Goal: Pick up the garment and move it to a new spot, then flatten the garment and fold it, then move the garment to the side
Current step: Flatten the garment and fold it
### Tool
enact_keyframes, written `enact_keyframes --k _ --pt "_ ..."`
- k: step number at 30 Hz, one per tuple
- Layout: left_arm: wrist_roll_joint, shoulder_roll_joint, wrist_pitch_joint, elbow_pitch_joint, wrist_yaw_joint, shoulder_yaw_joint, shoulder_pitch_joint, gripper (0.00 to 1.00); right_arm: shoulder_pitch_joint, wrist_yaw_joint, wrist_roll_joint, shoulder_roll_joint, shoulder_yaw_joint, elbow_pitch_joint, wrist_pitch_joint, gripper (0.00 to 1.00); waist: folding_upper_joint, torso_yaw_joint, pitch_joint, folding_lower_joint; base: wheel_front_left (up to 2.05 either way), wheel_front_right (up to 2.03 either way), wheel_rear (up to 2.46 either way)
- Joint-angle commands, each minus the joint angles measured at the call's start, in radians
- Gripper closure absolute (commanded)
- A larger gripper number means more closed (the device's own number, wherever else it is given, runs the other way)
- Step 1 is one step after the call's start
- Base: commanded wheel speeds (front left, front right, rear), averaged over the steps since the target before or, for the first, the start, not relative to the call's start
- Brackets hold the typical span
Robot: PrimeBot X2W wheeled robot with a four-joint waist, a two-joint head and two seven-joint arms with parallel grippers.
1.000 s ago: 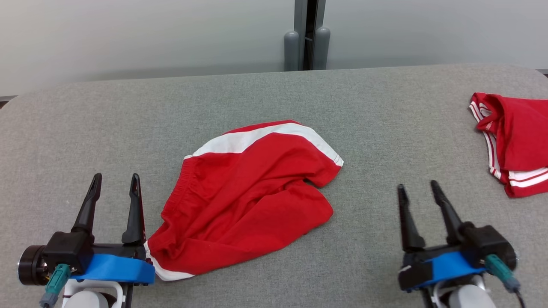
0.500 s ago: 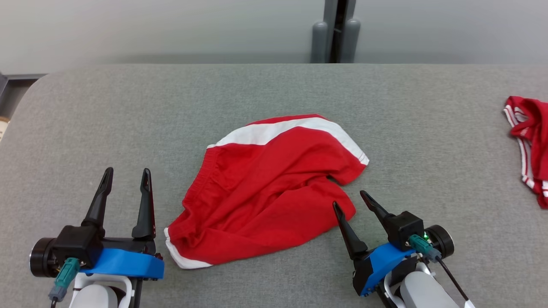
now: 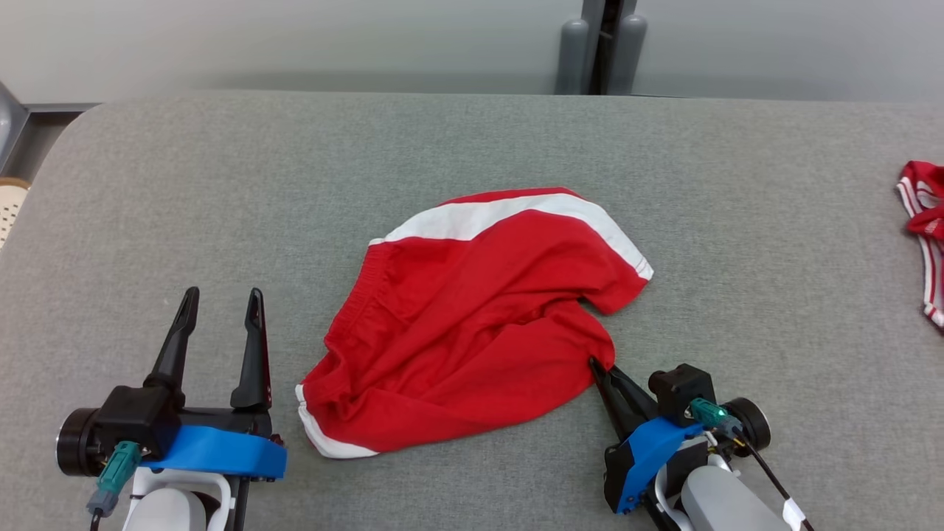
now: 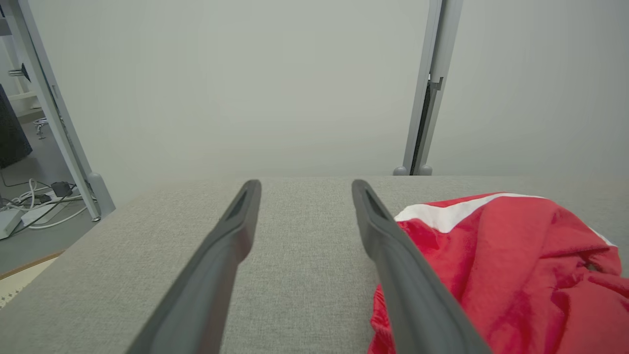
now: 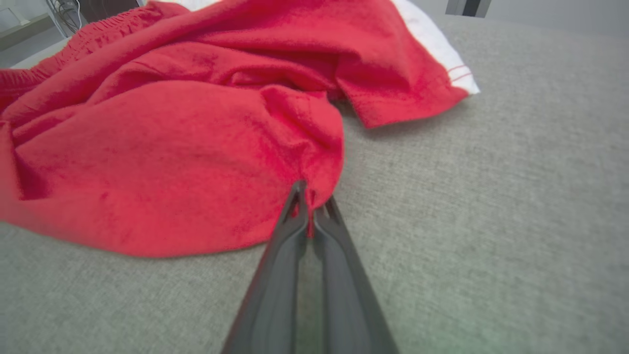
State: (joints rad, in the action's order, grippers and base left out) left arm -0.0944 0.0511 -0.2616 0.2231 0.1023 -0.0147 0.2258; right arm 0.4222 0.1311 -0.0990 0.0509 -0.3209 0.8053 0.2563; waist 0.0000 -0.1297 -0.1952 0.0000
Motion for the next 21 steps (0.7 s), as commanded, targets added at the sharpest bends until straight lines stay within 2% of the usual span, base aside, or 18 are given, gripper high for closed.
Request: enact_keyframes --k 1,5,13,21 --pt "-0.002 0.001 -0.004 0.003 -0.002 -0.003 -0.005 0.0 0.009 -0.001 -0.026 0.001 -0.005 0.001 0.007 1.0 0.0 0.013 0.008 0.0 0.0 0.0 0.0" --pt "-0.005 0.001 -0.004 0.01 0.001 -0.001 -0.024 0.0 -0.024 -0.001 -0.045 0.004 -0.019 -0.05 0.009 1.0 0.0 0.045 0.029 0.0 0.0 0.0 0.0" --pt "-0.027 0.001 -0.004 0.012 -0.013 0.005 -0.055 0.0 -0.205 -0.001 -0.051 0.06 0.032 -0.265 -0.004 1.0 0.0 0.117 0.058 0.0 0.0 0.0 0.0" --pt "-0.037 0.002 -0.004 0.008 -0.019 0.023 -0.051 0.0 -0.416 -0.001 -0.035 0.089 0.153 -0.519 -0.146 1.0 0.0 0.161 0.061 0.0 0.0 0.0 0.0"
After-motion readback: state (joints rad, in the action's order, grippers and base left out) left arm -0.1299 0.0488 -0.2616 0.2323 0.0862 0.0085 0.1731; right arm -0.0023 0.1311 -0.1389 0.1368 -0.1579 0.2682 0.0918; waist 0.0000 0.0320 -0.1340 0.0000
